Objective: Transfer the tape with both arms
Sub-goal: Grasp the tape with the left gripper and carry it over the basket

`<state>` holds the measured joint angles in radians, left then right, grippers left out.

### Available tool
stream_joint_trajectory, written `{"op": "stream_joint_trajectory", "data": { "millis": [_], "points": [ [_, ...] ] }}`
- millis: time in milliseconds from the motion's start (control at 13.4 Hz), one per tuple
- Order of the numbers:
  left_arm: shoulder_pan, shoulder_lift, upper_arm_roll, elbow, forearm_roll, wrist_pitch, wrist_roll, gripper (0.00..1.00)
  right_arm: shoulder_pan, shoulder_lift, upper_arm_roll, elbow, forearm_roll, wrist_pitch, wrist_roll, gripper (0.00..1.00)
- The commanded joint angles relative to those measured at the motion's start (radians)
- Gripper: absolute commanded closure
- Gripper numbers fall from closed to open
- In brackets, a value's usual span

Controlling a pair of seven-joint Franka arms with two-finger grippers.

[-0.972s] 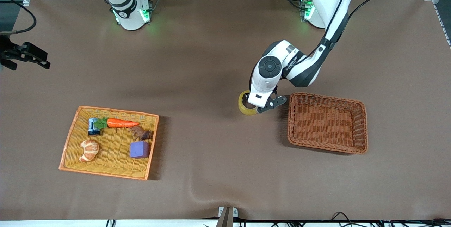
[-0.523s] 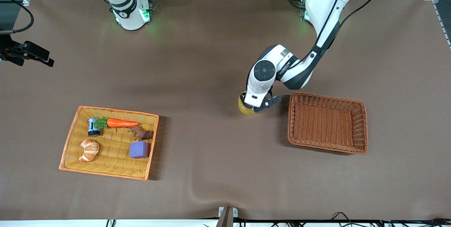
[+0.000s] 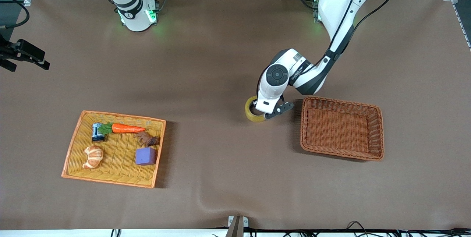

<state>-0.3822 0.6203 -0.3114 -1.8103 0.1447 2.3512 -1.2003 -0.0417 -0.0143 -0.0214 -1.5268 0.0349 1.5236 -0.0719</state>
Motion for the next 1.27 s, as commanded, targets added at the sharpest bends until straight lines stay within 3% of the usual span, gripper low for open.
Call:
{"op": "stream_joint_trajectory", "data": {
  "millis": [0, 150, 374, 523, 822, 972, 1196],
  "points": [
    [0.020, -0.149, -0.005, -0.015, 0.027, -0.118, -0.035, 1.00, -0.027, 0.005, 0.015, 0.014, 0.005, -0.011, 0.070, 0.00],
    [0.075, -0.258, -0.006, -0.018, 0.029, -0.190, -0.004, 1.00, -0.029, 0.004, 0.015, 0.010, -0.010, -0.055, 0.073, 0.00],
    [0.202, -0.333, -0.008, -0.023, 0.013, -0.231, 0.141, 1.00, -0.058, 0.004, 0.015, 0.010, -0.009, -0.144, 0.064, 0.00],
    [0.312, -0.364, -0.011, -0.047, -0.003, -0.297, 0.281, 1.00, -0.058, 0.005, 0.015, 0.017, -0.009, -0.161, 0.063, 0.00],
    [0.511, -0.372, -0.012, -0.150, -0.013, -0.286, 0.497, 1.00, -0.066, 0.002, 0.014, 0.022, 0.002, -0.161, 0.076, 0.00],
    [0.555, -0.367, -0.011, -0.220, -0.013, -0.229, 0.541, 1.00, -0.061, 0.004, 0.021, 0.023, -0.007, -0.160, 0.066, 0.00],
    [0.647, -0.335, -0.009, -0.369, -0.002, 0.007, 0.593, 1.00, -0.060, 0.005, 0.024, 0.034, -0.003, -0.157, 0.063, 0.00]
  ]
}}
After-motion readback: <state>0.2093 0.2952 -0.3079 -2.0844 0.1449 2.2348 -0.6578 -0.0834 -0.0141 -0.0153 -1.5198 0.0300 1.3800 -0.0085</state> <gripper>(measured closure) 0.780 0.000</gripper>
